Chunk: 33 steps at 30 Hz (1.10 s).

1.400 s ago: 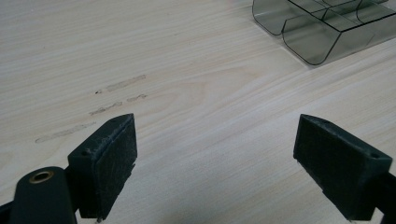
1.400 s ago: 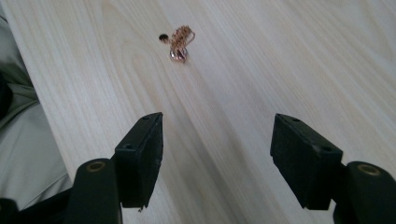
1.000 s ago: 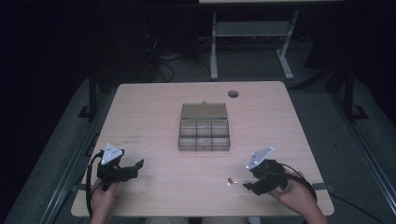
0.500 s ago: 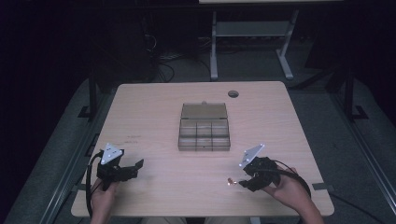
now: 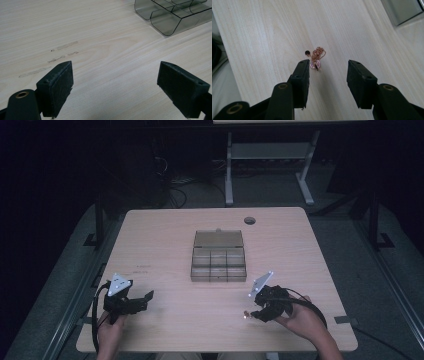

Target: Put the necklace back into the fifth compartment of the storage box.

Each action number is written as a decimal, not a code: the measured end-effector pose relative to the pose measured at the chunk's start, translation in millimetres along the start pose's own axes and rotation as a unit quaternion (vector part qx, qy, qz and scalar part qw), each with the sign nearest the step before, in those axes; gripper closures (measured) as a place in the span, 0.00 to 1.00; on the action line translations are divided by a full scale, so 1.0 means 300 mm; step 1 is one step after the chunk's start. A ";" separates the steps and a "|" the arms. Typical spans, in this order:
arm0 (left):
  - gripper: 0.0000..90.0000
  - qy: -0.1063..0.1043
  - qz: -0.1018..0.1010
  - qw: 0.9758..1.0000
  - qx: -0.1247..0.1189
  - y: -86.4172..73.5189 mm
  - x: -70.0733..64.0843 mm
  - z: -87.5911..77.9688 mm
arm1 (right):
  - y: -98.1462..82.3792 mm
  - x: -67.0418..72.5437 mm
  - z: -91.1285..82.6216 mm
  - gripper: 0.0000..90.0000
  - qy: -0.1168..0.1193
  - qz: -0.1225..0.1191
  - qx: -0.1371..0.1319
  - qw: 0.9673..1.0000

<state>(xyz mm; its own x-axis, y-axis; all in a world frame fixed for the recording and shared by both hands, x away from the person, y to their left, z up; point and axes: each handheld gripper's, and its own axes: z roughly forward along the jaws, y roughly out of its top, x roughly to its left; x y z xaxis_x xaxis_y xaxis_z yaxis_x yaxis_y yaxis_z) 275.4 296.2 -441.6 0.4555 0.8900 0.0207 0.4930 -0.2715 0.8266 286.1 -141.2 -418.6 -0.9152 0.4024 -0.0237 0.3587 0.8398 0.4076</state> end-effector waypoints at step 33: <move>0.15 0.001 -0.005 1.000 -0.004 0.003 0.010 -0.007 | 0.101 0.004 0.103 0.75 0.032 -0.011 0.060 0.998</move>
<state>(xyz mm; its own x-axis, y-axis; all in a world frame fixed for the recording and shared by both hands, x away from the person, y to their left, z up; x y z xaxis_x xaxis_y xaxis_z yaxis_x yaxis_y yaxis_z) 275.7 299.3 -439.8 0.4491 0.8934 0.0147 0.4917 -0.2609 0.8307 301.6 -104.2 -434.5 -0.9319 0.3616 0.0284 0.3534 0.8877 0.2950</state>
